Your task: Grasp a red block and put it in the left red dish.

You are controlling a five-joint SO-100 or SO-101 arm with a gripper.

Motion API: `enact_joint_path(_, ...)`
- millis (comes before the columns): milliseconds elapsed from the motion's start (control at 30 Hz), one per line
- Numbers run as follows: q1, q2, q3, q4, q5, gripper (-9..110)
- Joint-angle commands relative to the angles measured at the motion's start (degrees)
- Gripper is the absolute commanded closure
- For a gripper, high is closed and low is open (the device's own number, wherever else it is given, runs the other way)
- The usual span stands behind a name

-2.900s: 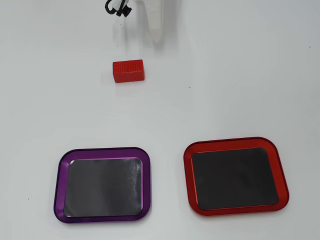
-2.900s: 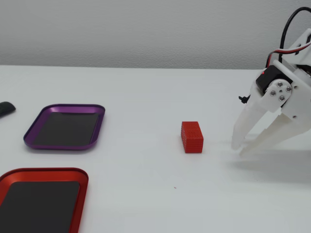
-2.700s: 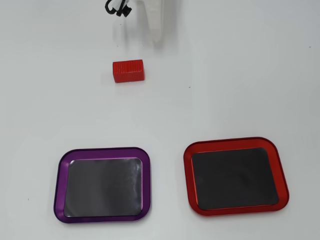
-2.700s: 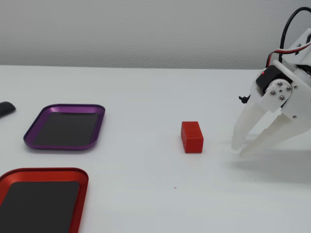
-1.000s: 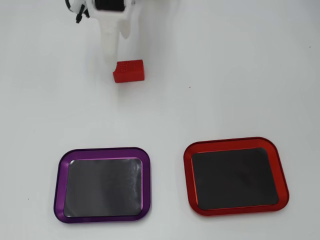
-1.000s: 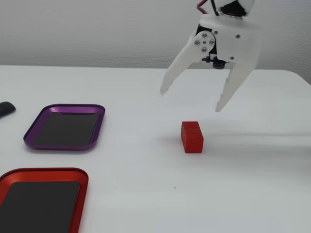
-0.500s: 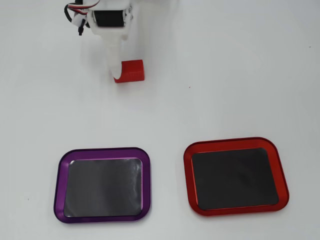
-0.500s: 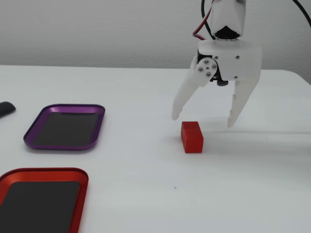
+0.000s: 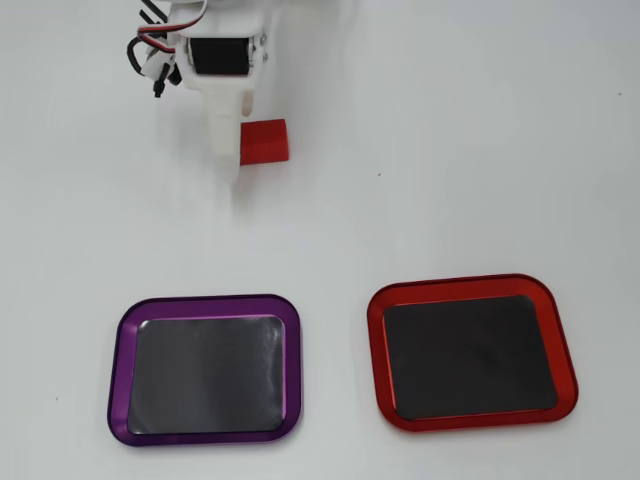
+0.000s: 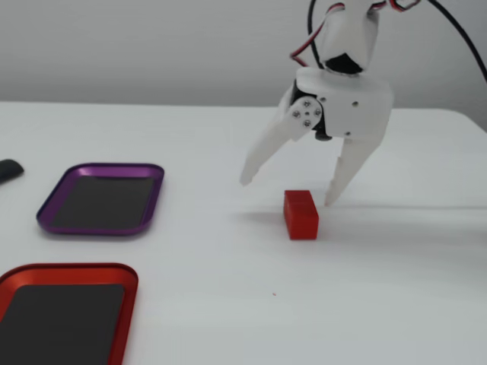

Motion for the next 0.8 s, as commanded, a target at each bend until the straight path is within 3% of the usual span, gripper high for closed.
enact_joint_path(0,-0.53,-1.49,0.09,-0.62,0.00,67)
enact_joint_path(367,-0.53,-11.51,-0.09,-4.48,0.53,68)
enact_joint_path(700,-0.70,-11.51,-0.97,-5.01,0.26,101)
enact_joint_path(767,-0.79,-11.34,-0.97,-5.10,0.62,102)
